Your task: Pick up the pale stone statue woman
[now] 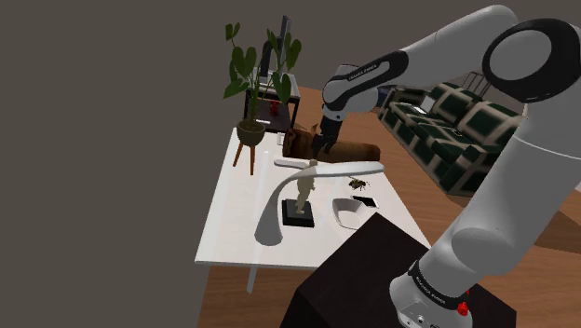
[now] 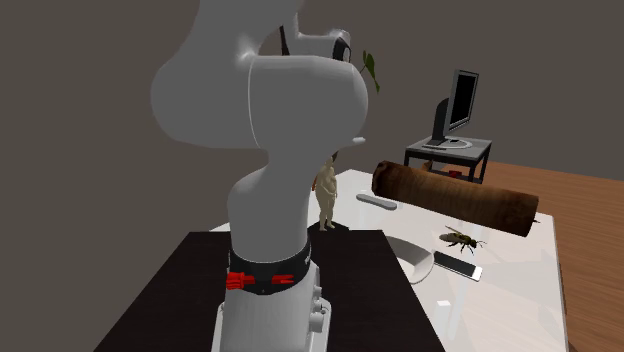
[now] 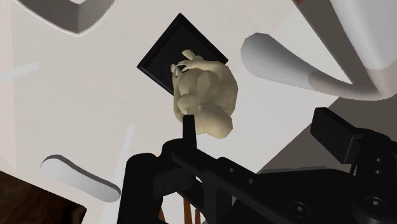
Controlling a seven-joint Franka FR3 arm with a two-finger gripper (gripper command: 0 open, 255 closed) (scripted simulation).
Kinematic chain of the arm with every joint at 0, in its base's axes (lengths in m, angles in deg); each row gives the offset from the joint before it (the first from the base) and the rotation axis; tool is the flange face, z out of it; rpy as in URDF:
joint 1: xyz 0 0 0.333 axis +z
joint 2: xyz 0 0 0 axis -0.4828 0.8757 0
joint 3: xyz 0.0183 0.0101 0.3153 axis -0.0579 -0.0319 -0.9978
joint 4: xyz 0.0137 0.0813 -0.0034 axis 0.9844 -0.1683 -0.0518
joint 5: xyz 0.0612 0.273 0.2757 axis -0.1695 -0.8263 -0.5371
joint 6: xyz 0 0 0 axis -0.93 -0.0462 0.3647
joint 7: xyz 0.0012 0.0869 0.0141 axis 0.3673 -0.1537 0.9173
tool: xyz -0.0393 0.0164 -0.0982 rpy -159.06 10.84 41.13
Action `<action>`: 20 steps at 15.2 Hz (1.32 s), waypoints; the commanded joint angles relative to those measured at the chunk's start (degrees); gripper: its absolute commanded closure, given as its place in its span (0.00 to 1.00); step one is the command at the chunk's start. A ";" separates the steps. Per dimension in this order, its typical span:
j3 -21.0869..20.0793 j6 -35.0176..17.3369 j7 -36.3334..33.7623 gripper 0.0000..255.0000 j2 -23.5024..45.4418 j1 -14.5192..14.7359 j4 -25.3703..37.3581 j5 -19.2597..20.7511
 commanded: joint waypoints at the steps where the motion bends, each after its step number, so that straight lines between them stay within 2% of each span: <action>1: -0.01 -1.06 2.03 0.00 4.69 -0.67 3.46 -1.98; 2: -0.12 -1.56 2.95 0.00 6.86 -1.08 5.03 -2.89; 9: -0.75 -6.05 4.31 0.00 10.62 -1.47 4.15 -4.41; 12: -0.81 -6.41 4.43 0.00 10.95 -1.51 4.11 -4.55; 13: -0.82 -6.45 4.43 1.00 10.95 -1.50 4.08 -4.56; 20: -0.82 -6.47 4.41 1.00 10.93 -1.48 4.05 -4.55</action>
